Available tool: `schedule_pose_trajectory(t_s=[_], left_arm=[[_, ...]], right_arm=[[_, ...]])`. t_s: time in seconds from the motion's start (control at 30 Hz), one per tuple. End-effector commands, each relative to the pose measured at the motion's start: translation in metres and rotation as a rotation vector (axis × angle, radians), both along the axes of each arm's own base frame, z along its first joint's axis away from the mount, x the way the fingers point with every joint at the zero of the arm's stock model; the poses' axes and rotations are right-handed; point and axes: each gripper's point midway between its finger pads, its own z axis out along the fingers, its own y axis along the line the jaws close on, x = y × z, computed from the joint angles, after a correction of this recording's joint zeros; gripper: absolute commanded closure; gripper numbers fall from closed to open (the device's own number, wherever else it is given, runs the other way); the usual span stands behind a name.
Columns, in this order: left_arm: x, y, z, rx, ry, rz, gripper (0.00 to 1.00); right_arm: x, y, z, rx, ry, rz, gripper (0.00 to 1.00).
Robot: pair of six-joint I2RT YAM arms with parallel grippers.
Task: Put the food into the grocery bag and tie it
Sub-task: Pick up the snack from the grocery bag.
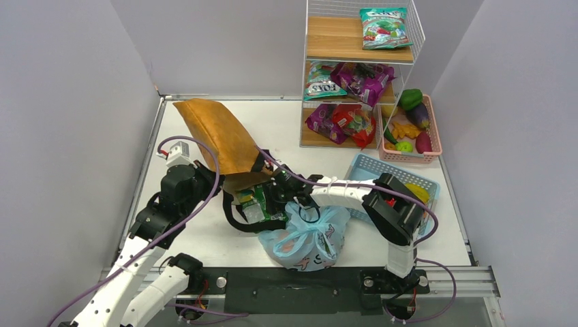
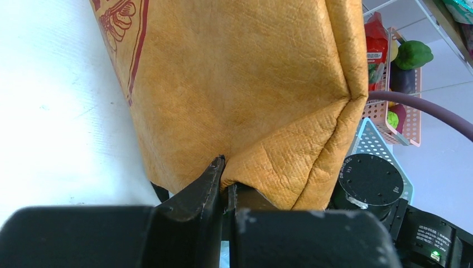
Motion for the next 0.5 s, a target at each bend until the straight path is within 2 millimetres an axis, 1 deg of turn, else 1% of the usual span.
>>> schedule_pose_trajectory(t_s=[0.0,0.03,0.1,0.17,0.27,0.37,0.4,0.43,0.47], left_arm=[[0.004,-0.005,0.011,-0.031,-0.038,-0.005,1.00],[0.004,-0.005,0.010,-0.031,-0.036,-0.005,1.00],[0.003,-0.004,0.009,-0.031,-0.033,-0.003,1.00],[0.003,-0.004,0.008,-0.034,-0.034,-0.001,1.00],[0.003,-0.005,0.010,-0.040,-0.036,0.000,1.00],[0.003,-0.005,0.010,-0.044,-0.036,0.001,1.00],[0.004,-0.005,0.010,-0.045,-0.038,0.003,1.00],[0.004,-0.005,0.010,-0.046,-0.037,0.004,1.00],[0.004,-0.005,0.010,-0.046,-0.037,0.005,1.00]], right_arm=[[0.015,0.009,-0.004,0.020,-0.022,-0.006,0.59],[0.016,0.008,-0.004,0.021,-0.021,-0.010,0.68],[0.018,0.006,0.000,0.021,-0.030,-0.020,0.77],[0.020,0.003,0.008,0.016,-0.049,-0.025,0.82],[0.023,0.000,0.024,0.015,-0.080,-0.019,0.86],[0.024,-0.006,0.049,0.017,-0.132,-0.017,0.91],[0.024,-0.007,0.054,0.016,-0.142,-0.015,0.91],[0.025,-0.009,0.064,0.018,-0.164,-0.014,0.92],[0.022,-0.011,0.068,0.011,-0.169,-0.007,0.92]])
